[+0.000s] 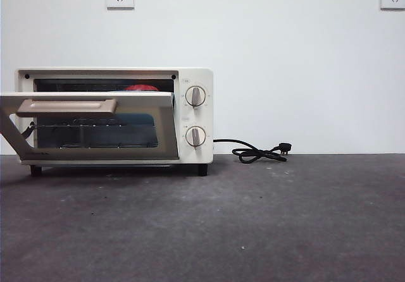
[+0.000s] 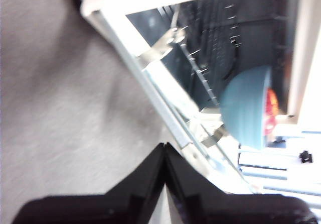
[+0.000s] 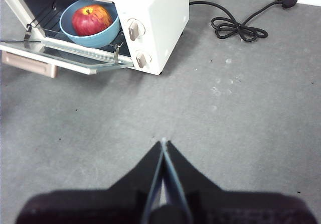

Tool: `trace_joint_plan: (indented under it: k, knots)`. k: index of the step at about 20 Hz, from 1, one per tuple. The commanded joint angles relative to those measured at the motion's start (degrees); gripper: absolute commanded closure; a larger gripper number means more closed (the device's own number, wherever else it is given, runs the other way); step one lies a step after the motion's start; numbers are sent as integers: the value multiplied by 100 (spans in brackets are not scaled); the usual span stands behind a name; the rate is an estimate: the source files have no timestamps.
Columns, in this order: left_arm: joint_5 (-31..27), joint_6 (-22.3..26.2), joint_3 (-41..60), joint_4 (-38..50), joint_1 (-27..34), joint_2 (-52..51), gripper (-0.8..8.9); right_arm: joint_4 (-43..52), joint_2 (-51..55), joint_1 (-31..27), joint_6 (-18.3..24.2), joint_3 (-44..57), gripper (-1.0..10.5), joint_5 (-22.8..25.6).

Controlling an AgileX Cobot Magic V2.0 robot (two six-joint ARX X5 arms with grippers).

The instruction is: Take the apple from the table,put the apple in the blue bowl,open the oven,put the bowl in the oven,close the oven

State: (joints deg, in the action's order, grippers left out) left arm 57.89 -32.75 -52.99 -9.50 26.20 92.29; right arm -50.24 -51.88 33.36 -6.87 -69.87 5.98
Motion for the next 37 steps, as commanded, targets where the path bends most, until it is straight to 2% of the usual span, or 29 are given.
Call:
trace_joint_plan:
  k: [1, 5, 13, 16, 20, 22, 26, 31, 33, 35, 37]
  knots:
    - [98, -354, -168, 243, -83, -26, 821, 55, -2, 0, -55, 57, 950, -4]
    - [33, -514, -516, 356, -271, -26, 821, 55, -2, 0, -55, 57, 950, -2]
    - [-455, -636, -1244, 356, -588, -26, 821, 55, -2, 0, -68, 57, 950, -2]
    - [-282, -634, -1331, 326, -601, -26, 821, 55, -2, 0, -68, 57, 950, 0]
    - [254, -516, -1331, 131, -627, -118, 821, 55, -2, 0, -68, 57, 946, 7]
    - [212, -92, -1331, -229, -678, -358, 821, 55, -2, 0, -66, 57, 946, 7]
    - [144, 1364, -1331, -1467, -837, -1270, 818, 59, -11, 0, -63, 57, 946, 7]
    - [-885, 3134, -1331, -3239, -1158, -2909, 818, 57, -11, 0, -63, 57, 946, 7]
    - [-1307, 3563, -1331, -3705, -1257, -3543, 818, 57, -11, 0, -63, 57, 946, 4]
    - [-1622, 3692, -1331, -3851, -1362, -4092, 817, 57, -11, 0, -63, 57, 946, 4]
    - [-1633, 3722, -1331, -3932, -1377, -4478, 817, 57, -11, 0, -63, 57, 946, 4]
